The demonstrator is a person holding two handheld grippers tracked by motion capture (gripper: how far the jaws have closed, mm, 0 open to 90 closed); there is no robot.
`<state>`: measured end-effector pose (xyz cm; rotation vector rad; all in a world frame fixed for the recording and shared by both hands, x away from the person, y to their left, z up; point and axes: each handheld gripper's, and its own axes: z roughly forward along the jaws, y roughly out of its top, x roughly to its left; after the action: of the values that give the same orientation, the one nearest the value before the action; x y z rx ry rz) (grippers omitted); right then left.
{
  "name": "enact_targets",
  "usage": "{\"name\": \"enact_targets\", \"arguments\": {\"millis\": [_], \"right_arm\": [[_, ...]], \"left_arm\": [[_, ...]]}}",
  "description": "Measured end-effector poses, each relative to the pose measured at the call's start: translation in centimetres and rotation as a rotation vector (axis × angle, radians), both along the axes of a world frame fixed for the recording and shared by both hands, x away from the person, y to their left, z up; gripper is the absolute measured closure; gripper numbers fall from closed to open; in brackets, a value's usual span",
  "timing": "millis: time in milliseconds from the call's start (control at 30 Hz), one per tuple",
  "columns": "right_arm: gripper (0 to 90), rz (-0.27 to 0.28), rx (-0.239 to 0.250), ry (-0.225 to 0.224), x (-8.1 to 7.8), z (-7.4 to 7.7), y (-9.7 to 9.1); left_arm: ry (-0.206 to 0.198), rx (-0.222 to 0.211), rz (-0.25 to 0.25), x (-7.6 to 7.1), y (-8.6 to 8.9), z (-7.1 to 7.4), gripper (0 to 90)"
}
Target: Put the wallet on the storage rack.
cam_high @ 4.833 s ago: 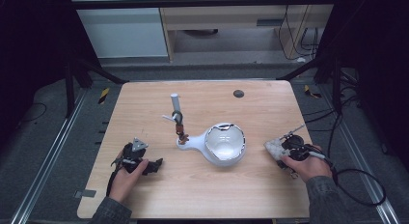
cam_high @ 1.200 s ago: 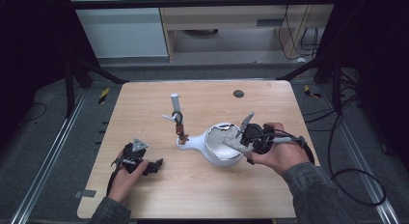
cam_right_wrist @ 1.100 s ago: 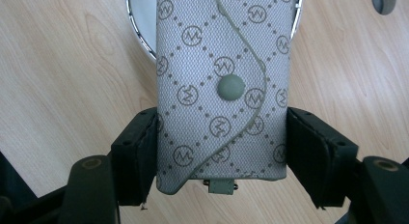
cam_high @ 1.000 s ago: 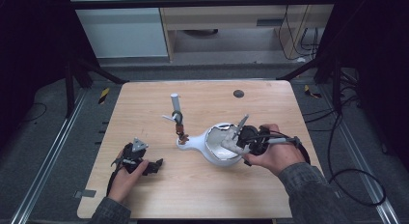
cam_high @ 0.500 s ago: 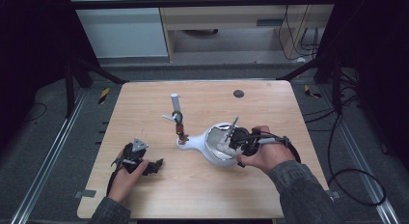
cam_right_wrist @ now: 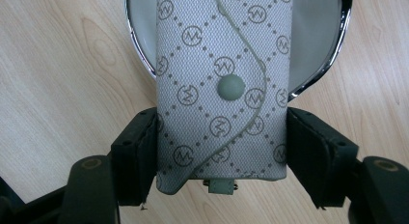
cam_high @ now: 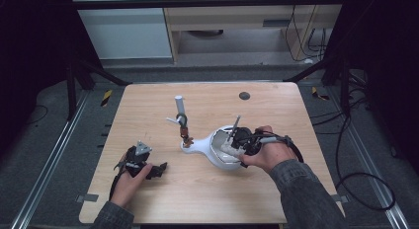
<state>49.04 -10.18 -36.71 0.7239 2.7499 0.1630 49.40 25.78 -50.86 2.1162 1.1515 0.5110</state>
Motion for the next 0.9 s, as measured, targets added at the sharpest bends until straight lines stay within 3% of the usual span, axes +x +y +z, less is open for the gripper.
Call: {"name": "enact_targets", "arguments": {"millis": [900], "right_arm": [[31.5,-0.017,-0.016,0.031,1.3,-0.4,0.9]], "left_arm": [[0.001,0.001,-0.004,0.0,0.0,0.0,0.0]]}}
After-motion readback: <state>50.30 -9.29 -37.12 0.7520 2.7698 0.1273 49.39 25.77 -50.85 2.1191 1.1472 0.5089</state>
